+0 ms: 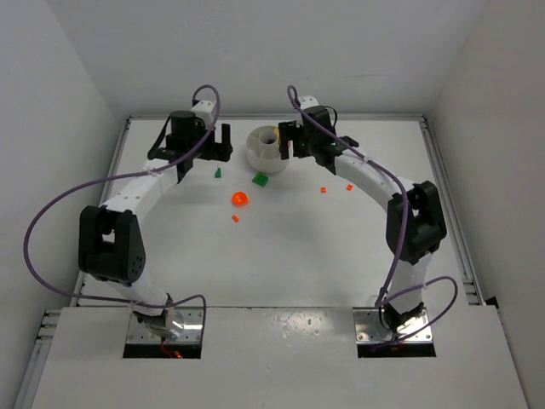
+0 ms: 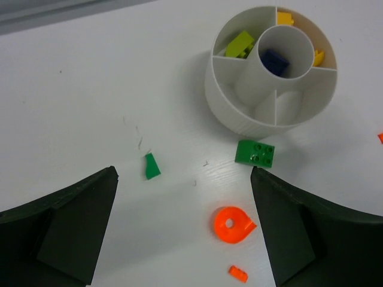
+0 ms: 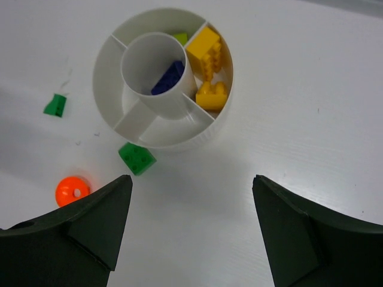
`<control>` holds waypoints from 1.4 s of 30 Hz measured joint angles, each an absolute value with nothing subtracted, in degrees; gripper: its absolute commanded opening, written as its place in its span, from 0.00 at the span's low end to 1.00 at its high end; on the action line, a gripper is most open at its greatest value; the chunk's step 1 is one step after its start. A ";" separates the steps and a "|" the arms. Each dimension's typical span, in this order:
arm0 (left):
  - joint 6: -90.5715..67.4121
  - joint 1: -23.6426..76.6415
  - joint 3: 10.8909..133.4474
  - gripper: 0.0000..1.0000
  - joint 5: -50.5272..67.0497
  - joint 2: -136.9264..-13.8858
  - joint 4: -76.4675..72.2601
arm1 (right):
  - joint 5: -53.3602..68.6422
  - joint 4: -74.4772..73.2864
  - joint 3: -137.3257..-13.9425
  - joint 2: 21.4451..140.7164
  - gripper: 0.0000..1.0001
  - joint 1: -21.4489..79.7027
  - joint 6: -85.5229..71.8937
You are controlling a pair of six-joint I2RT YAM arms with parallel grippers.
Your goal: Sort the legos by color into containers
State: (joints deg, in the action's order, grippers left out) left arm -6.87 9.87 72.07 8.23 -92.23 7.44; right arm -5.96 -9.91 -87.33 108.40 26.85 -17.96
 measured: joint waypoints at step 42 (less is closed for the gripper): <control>-4.93 22.98 92.20 1.00 -8.19 -117.38 11.29 | -7.53 -10.31 -83.20 107.53 0.82 24.88 -17.96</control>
